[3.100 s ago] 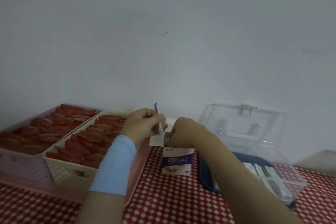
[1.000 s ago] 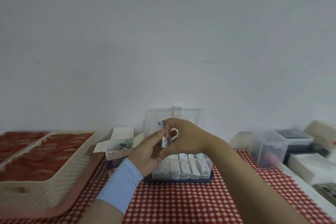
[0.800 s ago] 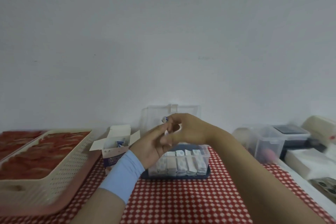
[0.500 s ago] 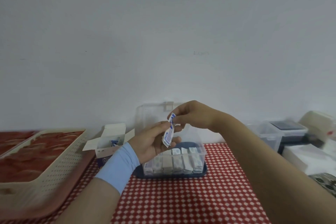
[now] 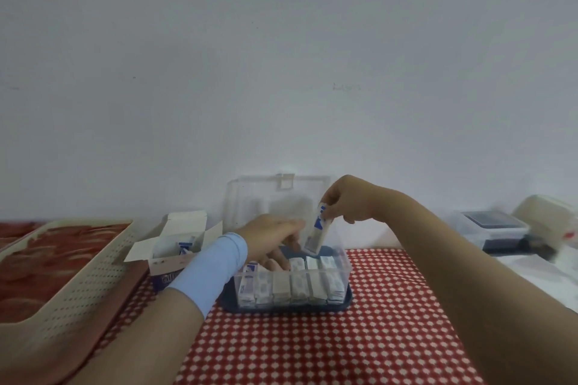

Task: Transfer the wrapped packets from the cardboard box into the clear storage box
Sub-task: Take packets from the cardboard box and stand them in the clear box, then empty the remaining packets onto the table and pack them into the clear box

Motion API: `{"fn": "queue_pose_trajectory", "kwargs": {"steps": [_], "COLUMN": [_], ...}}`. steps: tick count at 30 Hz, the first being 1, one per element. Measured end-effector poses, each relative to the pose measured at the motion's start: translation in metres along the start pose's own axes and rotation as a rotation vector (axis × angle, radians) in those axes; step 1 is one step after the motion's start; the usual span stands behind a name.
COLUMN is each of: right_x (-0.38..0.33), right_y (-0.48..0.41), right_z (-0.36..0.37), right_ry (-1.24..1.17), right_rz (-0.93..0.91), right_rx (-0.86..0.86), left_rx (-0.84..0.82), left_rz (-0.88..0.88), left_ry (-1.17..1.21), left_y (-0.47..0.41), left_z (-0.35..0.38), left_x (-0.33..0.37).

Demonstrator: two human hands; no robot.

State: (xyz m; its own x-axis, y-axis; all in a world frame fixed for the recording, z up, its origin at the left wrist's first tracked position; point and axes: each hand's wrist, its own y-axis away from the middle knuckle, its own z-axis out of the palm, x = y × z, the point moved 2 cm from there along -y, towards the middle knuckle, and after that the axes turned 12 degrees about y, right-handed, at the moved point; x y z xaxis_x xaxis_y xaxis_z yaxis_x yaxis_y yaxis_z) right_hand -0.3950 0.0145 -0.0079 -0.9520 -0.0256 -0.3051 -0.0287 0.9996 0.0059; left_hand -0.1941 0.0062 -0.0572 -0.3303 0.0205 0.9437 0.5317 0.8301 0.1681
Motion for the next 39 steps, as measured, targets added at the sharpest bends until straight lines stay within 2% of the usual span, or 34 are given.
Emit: {"fn": "queue_pose_trajectory", "kwargs": {"steps": [3, 8, 15, 18, 22, 26, 39], "right_x": [-0.002, -0.012, -0.014, -0.013, -0.014, -0.014, -0.012], "right_y": [-0.006, -0.017, -0.021, -0.022, -0.024, -0.024, -0.018], "right_z": [0.012, 0.038, 0.063, 0.071, 0.077, 0.081, 0.071], "right_ry": [0.187, 0.315, 0.444, 0.500, 0.549, 0.601, 0.494], "right_rz": [-0.007, -0.066, -0.095, -0.082, -0.063, -0.051, -0.078], "right_rx": [-0.085, -0.192, -0.252, -0.246, -0.211, -0.178, -0.083], "left_rx": [0.150, 0.080, -0.060, -0.119, -0.193, -0.196, -0.212], "left_rz": [0.177, 0.226, 0.238, 0.242, 0.191, 0.161, 0.161], "left_ry": [-0.332, -0.537, -0.624, -0.725, -0.727, -0.748, -0.787], "left_y": [-0.007, -0.013, -0.010, -0.010, -0.013, -0.019, -0.016], "left_z": [-0.004, 0.006, 0.016, 0.022, 0.032, 0.035, 0.038], "left_x": [0.000, -0.008, -0.018, -0.019, -0.024, -0.029, -0.023]}}
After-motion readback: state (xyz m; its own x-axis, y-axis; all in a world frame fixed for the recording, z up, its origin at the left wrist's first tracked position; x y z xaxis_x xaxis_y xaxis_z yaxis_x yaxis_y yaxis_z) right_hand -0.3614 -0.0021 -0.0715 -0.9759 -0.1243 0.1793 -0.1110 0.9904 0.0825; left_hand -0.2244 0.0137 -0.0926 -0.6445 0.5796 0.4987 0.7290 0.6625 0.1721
